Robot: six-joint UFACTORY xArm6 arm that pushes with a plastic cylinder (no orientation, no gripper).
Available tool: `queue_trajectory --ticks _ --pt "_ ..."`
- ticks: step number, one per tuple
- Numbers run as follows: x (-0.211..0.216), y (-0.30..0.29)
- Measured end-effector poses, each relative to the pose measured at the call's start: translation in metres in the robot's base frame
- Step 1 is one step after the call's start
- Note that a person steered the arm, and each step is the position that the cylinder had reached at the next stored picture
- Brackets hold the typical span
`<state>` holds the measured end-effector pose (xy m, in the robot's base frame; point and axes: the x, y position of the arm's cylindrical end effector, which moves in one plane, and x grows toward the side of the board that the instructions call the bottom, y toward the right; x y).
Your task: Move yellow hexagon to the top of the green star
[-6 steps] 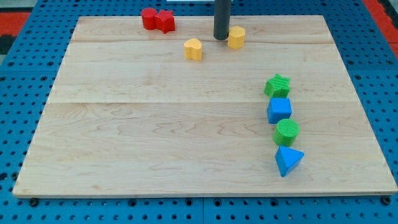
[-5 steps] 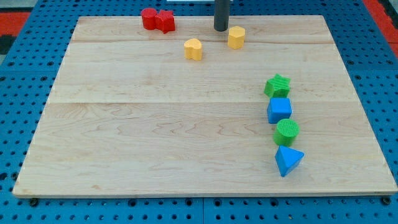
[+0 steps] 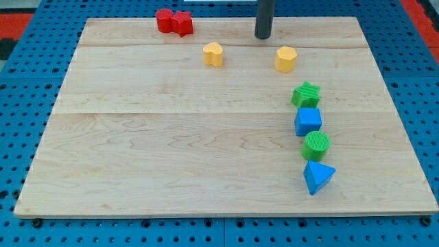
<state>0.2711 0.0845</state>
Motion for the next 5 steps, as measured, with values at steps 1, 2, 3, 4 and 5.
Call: queue_trajectory --ticks 1,2,3,4,5 --pt "0.056 0.036" --pt "0.049 0.036" --pt "0.008 0.015" --pt "0.007 -0.021" --pt "0.008 0.027"
